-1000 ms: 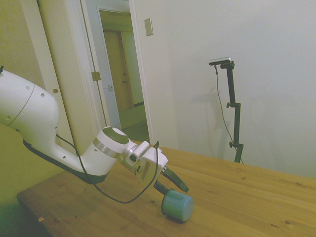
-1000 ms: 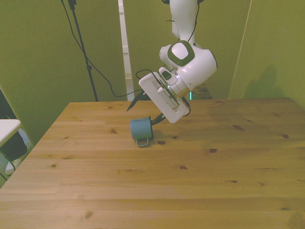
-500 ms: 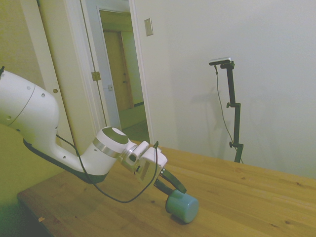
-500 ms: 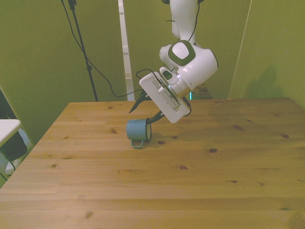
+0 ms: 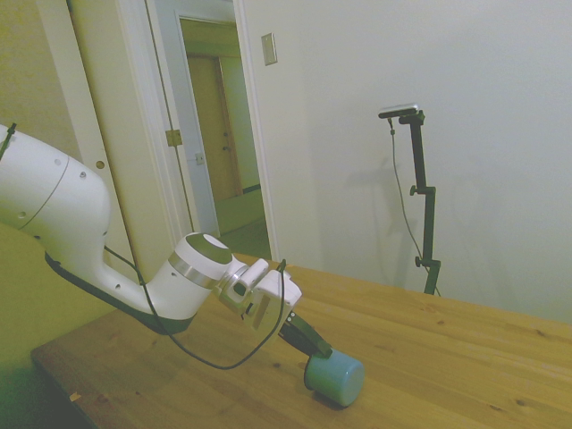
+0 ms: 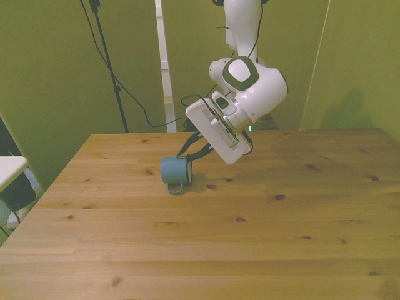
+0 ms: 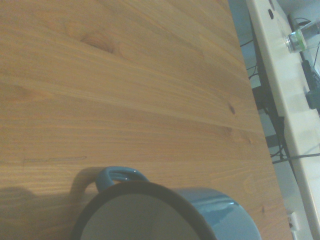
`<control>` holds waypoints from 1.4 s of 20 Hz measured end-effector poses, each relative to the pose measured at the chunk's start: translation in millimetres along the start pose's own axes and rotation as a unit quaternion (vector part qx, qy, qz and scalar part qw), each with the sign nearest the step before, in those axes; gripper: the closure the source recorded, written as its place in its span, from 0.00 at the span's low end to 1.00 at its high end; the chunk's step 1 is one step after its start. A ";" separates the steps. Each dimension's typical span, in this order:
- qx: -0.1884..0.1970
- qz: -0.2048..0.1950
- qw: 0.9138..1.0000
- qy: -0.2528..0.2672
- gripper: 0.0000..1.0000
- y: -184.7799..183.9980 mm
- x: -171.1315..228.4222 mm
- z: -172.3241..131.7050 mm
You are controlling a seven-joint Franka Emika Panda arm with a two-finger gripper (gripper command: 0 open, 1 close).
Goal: Flip the mug upright
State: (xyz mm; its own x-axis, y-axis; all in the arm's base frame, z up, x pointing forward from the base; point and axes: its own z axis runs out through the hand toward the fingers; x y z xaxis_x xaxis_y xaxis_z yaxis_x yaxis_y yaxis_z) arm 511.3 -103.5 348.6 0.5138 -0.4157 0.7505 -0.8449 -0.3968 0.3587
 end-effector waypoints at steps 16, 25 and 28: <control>0.039 0.065 0.994 -0.084 1.00 30.1 72.1 -23.3; 0.184 0.110 0.942 -0.259 1.00 38.9 119.2 -69.9; 0.224 0.104 0.915 -0.321 1.00 14.1 109.5 -76.9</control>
State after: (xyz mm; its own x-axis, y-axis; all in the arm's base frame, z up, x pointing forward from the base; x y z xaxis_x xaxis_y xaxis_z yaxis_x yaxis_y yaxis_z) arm 544.2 -91.6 478.5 0.4523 -0.8575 0.2452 -0.8623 -0.4907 -0.1253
